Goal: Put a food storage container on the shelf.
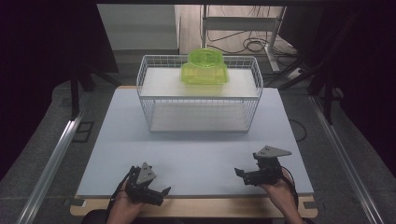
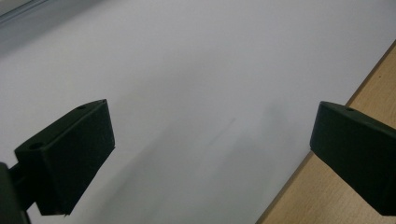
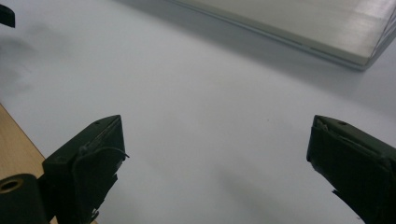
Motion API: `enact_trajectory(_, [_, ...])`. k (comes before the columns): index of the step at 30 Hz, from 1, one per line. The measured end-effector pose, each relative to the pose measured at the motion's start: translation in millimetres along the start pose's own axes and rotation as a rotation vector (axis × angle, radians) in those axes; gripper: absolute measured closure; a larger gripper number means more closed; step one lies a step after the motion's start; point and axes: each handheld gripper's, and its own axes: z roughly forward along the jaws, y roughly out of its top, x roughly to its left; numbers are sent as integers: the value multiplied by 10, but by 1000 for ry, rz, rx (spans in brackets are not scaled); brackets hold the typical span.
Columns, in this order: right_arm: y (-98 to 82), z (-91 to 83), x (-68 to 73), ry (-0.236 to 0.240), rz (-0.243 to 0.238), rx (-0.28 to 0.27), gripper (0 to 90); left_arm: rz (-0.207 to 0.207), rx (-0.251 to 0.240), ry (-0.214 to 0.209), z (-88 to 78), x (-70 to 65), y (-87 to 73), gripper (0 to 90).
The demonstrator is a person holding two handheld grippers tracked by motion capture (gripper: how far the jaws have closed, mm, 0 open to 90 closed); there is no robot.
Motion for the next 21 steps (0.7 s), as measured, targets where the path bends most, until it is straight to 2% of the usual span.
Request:
enact_trajectory(10, [-151, 53, -22, -4, 17, 49, 45, 6, 11, -1, 7, -1, -3, 0])
enact_trajectory(15, [-211, 124, -19, -1, 19, 88, 45, 11, 18, 0, 15, -5, -4, 0])
enact_trajectory(16, [-232, 157, -21, -3, 21, 113, 45, 11, 19, 1, 16, -5, -4, 0])
enact_trajectory(21, [-240, 181, -21, -8, 18, 122, 43, 10, 18, 2, 18, -4, -1, 0])
